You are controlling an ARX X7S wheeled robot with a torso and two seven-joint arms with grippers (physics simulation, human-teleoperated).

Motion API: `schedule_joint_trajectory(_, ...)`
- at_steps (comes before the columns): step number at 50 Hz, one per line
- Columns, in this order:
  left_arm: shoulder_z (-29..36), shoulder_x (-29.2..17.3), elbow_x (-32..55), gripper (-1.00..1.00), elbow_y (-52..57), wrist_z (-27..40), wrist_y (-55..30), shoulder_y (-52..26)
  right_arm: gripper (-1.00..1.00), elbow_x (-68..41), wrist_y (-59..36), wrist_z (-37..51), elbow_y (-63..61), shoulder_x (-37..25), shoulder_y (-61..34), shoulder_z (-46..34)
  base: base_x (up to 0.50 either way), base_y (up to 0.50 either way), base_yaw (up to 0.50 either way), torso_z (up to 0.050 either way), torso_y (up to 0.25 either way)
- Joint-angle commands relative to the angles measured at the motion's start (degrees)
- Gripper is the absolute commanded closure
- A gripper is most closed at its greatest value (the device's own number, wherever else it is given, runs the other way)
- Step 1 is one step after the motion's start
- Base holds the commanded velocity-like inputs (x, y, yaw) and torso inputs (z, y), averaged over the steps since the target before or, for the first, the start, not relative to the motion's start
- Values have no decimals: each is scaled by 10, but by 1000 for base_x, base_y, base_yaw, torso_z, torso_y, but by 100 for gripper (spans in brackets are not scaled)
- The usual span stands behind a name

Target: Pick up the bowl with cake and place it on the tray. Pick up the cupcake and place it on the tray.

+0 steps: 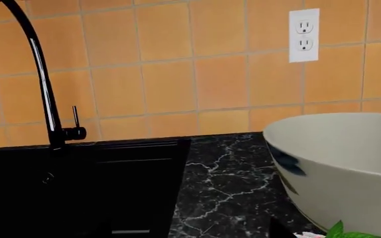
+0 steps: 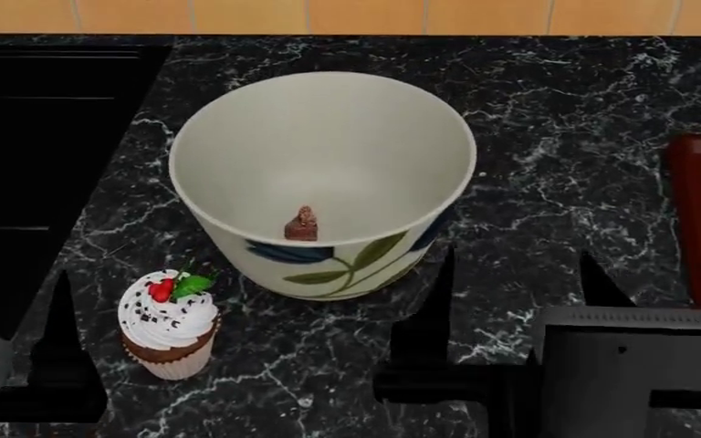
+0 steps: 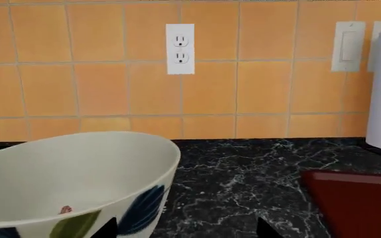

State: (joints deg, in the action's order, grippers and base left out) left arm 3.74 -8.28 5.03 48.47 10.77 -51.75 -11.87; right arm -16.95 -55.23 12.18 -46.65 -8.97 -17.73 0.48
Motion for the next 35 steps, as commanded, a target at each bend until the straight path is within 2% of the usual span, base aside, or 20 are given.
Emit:
schedule_joint_trajectory(1,-14,7,7,-100,-28,-19,31,5,-100,-110,-156,-33,12,32,-83,92,0,0,0,0,0)
schedule_joint_trajectory(8,-8,3,5,-100,-52,-15,48,6,-100,-173,-338,8,-49,66,-188,175,0,0,0,0,0)
schedule_joint_trajectory(9,-7,3,5,-100,-54,-14,50,8,-100,-218,-347,37,-41,65,-197,191,0,0,0,0,0)
schedule_joint_trajectory(11,-9,2,8,-100,-54,-15,50,8,-100,-389,-347,184,20,33,-227,205,0,0,0,0,0)
schedule_joint_trajectory(14,-10,0,9,-100,-51,-14,52,11,-100,-551,-346,327,60,6,-256,230,0,0,0,0,0)
schedule_joint_trajectory(17,-15,-1,14,-100,-53,-14,47,6,-100,-667,-341,417,104,-6,-280,239,0,0,0,0,0)
schedule_joint_trajectory(21,-14,-3,17,-100,-45,-14,43,9,-100,-752,-323,507,164,-16,-324,223,0,0,0,0,0)
schedule_joint_trajectory(25,-15,-5,19,-100,-39,-12,40,8,-100,-823,-291,592,191,-29,-362,205,0,0,0,0,0)
schedule_joint_trajectory(31,-12,-7,21,-100,-44,-10,48,12,-100,-820,-260,599,216,-19,-390,200,0,0,0,0,0)
schedule_joint_trajectory(35,-10,-8,20,-100,-50,-7,48,8,-100,-834,-239,634,250,-20,-414,189,0,0,0,0,0)
